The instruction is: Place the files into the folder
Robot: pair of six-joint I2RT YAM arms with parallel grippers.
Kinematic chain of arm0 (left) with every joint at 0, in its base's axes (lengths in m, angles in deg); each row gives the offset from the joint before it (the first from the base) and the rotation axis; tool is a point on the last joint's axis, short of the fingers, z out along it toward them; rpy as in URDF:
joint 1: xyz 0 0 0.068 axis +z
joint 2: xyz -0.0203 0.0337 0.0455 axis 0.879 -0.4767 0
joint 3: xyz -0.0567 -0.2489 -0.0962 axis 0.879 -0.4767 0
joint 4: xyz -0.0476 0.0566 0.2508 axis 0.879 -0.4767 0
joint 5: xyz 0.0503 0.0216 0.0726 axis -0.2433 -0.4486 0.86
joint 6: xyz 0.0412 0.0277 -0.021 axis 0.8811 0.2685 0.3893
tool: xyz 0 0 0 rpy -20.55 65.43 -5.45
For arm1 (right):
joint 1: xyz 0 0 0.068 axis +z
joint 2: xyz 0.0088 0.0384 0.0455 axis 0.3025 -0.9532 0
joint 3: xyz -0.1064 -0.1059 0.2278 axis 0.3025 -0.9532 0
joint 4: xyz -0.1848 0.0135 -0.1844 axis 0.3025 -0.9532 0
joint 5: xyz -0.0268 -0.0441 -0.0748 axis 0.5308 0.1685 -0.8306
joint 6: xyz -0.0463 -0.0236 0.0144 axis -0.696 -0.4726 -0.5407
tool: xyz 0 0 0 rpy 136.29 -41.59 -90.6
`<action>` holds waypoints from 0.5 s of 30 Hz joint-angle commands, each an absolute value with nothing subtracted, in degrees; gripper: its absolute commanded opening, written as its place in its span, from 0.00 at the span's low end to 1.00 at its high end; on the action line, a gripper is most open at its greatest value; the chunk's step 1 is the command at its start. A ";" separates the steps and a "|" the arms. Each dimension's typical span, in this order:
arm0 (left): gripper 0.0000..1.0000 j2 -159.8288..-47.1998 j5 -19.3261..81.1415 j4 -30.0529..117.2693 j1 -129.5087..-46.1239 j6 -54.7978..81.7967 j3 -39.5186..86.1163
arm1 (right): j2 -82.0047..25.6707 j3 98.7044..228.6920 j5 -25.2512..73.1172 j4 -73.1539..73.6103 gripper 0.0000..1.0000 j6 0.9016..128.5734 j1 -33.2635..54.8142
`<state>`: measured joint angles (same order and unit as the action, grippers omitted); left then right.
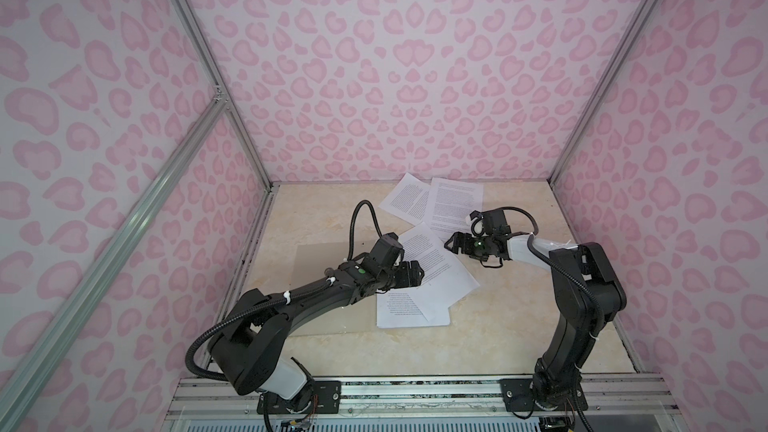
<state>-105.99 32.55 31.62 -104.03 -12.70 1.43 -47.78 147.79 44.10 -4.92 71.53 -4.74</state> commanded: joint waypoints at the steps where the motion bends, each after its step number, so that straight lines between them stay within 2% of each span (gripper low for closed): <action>1: 0.88 -102.19 30.42 29.91 -104.33 -12.20 -1.70 | -48.92 147.36 44.74 -10.08 0.91 72.33 -4.68; 9: 0.87 -94.24 31.36 27.48 -104.92 -12.52 -9.61 | -49.68 147.71 46.48 -12.77 0.91 70.54 -3.19; 15: 0.87 -88.15 38.66 21.41 -104.81 -10.44 -10.07 | -50.36 145.17 51.53 -10.76 0.91 71.99 -2.71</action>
<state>-90.21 33.75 25.10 -104.97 -11.78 -9.98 -49.09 147.33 49.89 -3.26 70.15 -2.78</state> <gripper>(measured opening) 0.867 0.909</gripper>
